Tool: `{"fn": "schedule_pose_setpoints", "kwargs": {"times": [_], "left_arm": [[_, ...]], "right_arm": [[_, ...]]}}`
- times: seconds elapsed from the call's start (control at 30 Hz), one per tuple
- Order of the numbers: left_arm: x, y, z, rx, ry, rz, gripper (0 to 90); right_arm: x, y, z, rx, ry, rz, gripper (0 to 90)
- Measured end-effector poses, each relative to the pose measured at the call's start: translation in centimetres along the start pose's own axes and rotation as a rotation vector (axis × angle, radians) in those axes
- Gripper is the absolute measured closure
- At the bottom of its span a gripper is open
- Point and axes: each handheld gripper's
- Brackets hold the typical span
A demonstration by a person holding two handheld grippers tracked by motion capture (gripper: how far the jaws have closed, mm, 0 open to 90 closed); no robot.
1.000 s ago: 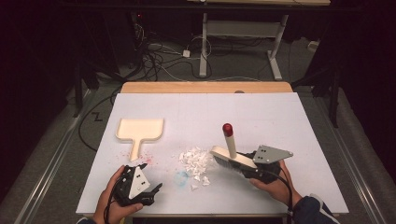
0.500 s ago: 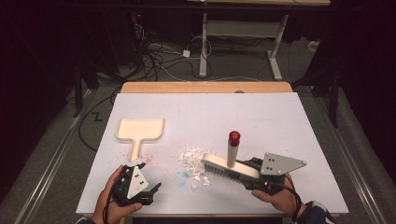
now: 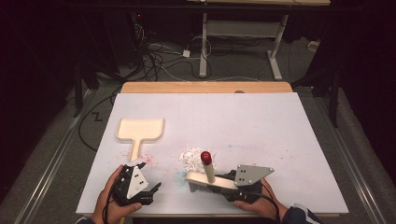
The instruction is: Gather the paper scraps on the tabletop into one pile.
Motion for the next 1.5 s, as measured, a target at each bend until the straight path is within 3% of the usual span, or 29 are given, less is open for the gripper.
{"fn": "schedule_pose_setpoints", "kwargs": {"times": [0.17, 0.37, 0.53, 0.7, 0.83, 0.93, 1.07, 1.23, 1.3, 1.33, 1.4, 1.5], "left_arm": [[0.1, -0.1, -0.1, 0.001, -0.002, 0.002, 18.0], [0.1, 0.0, -0.1, 0.004, 0.003, 0.000, 18.0], [0.1, 0.1, -0.1, 0.005, 0.006, -0.005, 18.0], [0.1, 0.1, -0.1, 0.004, 0.007, -0.013, 17.9], [0.1, 0.1, 0.0, -0.003, 0.005, -0.016, 17.9], [0.1, 0.0, -0.1, -0.007, 0.005, -0.022, 17.9], [0.1, -0.1, -0.3, -0.007, 0.001, -0.020, 17.9], [0.3, -0.7, -0.9, -0.008, -0.011, -0.001, 17.9], [0.4, -0.8, -0.9, -0.013, -0.020, 0.004, 17.9], [0.4, -0.8, -0.9, -0.015, -0.020, 0.007, 17.9], [0.2, -0.8, -0.8, -0.012, -0.010, 0.013, 17.9], [0.1, -0.8, -0.7, -0.007, -0.005, 0.018, 17.9]], "right_arm": [[1.8, 0.5, 0.0, 0.023, -0.022, 0.085, 67.9], [2.6, 2.1, -0.4, 0.083, -0.034, 0.096, 67.9], [3.4, 4.5, -0.7, 0.117, -0.051, 0.112, 67.8], [4.1, 7.3, -0.6, 0.111, -0.078, 0.156, 67.8], [4.6, 9.6, 0.0, 0.106, -0.099, 0.164, 67.8], [4.9, 10.9, 0.7, 0.080, -0.121, 0.188, 67.8], [5.4, 12.0, 1.9, -0.015, -0.169, 0.198, 67.8], [6.4, 12.4, 3.5, -0.143, -0.280, 0.113, 67.8], [6.7, 12.5, 4.0, -0.176, -0.303, 0.138, 67.8], [6.9, 12.4, 4.1, -0.195, -0.319, 0.129, 67.8], [7.6, 12.3, 4.6, -0.191, -0.383, 0.146, 67.9], [8.8, 11.6, 5.3, -0.229, -0.455, 0.166, 67.8]]}}
Point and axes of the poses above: each handheld gripper's, and its own axes: y roughly backward along the jaws, z roughly out of its underside, x roughly to its right, and after that the axes turned 13 degrees about z, right-handed
